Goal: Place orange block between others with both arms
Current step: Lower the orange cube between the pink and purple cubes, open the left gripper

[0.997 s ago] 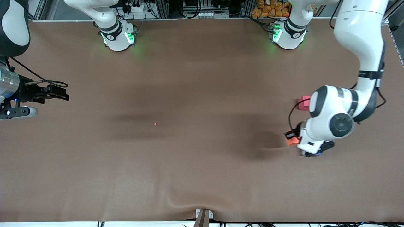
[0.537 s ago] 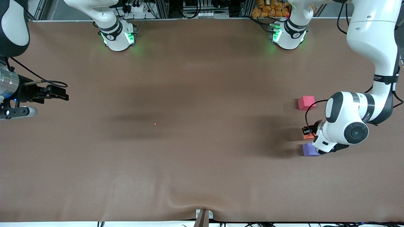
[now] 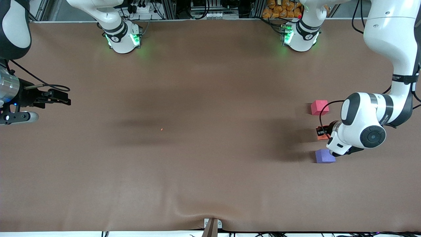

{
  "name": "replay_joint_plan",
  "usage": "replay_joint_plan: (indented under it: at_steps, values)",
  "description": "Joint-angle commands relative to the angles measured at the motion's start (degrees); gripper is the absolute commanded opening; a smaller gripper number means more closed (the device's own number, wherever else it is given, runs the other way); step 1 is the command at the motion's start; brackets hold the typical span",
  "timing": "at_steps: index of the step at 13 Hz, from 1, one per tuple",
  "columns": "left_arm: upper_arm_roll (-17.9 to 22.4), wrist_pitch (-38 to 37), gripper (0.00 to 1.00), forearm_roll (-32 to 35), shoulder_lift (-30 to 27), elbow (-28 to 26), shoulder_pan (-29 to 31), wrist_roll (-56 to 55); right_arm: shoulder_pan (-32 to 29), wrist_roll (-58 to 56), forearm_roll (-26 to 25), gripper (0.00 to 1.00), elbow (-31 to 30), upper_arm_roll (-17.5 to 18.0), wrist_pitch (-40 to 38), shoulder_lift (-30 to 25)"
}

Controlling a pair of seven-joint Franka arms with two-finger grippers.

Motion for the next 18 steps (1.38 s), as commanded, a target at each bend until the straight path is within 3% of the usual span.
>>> replay_joint_plan:
  at_steps: [1, 18]
  values:
    - [-0.5, -0.6, 0.0, 1.4, -1.4, -1.8, 2.4, 0.7, 0.8, -0.2, -1.7, 1.0, -0.6, -0.3, 0.4, -1.1]
    - [-0.4, 5.9, 0.0, 1.3, 7.3, -2.6, 3.5, 1.1, 0.5, -0.3, -1.4, 1.0, -0.8, -0.3, -0.1, -0.9]
